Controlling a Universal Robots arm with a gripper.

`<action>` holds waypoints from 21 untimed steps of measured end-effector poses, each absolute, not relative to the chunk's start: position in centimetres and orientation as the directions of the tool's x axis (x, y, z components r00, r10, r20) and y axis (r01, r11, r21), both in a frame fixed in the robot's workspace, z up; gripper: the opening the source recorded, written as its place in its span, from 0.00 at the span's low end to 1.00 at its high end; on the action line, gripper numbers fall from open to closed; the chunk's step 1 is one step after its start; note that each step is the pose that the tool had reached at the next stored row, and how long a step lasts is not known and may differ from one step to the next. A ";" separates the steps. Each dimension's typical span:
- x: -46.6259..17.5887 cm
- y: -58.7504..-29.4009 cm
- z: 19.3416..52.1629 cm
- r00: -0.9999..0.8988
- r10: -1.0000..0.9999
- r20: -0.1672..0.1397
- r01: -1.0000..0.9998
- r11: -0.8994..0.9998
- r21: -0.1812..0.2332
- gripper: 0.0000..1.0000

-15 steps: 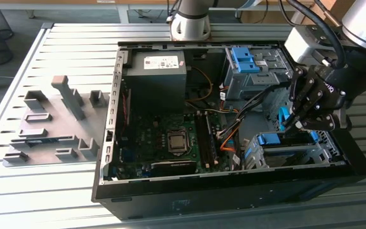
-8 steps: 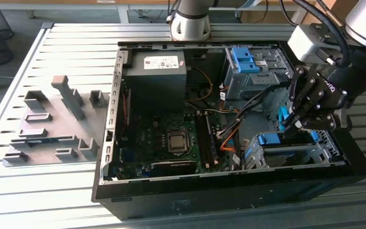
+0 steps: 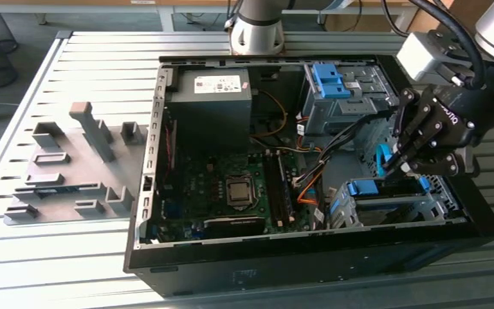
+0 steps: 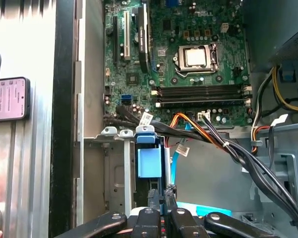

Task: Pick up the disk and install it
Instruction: 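Insert the second disk wire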

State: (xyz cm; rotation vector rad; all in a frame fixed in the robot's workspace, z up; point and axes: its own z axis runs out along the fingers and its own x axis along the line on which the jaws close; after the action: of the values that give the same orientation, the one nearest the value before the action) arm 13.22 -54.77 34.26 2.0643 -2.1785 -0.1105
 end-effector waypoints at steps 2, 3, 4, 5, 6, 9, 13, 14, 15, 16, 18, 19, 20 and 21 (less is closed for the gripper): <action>13.2 -54.8 34.1 -0.065 -0.997 0.050 -0.986 0.071 0.148 0.16; 13.2 -54.8 34.1 -0.071 -0.996 0.050 -0.986 0.078 0.148 0.16; 13.2 -54.9 34.1 -0.076 -0.996 0.050 -0.985 0.083 0.148 0.16; 13.3 -54.9 34.1 -0.077 -0.996 0.050 -0.985 0.083 0.149 0.16; 13.3 -55.0 34.1 -0.077 -0.996 0.049 -0.985 0.083 0.152 0.16; 13.4 -55.1 34.0 -0.070 -0.996 0.049 -0.985 0.076 0.153 0.16; 13.4 -55.1 34.0 -0.050 -0.998 0.049 -0.987 0.057 0.153 0.16; 13.4 -55.1 33.9 -0.046 -0.998 0.048 -0.987 0.053 0.153 0.16; 13.4 -55.1 33.9 -0.045 -0.998 0.048 -0.987 0.052 0.153 0.16; 13.5 -55.1 33.9 -0.045 -0.998 0.048 -0.987 0.051 0.153 0.16; 13.5 -55.2 33.9 -0.045 -0.998 0.048 -0.987 0.051 0.153 0.16; 13.6 -55.2 33.8 -0.045 -0.998 0.048 -0.987 0.051 0.153 0.16; 13.6 -55.2 33.8 -0.045 -0.998 0.048 -0.987 0.051 0.153 0.16; 13.6 -55.2 33.8 -0.045 -0.998 0.048 -0.987 0.052 0.153 0.16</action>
State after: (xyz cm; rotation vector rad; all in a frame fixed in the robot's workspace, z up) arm 13.61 -55.16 33.80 2.0682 -2.1710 -0.1169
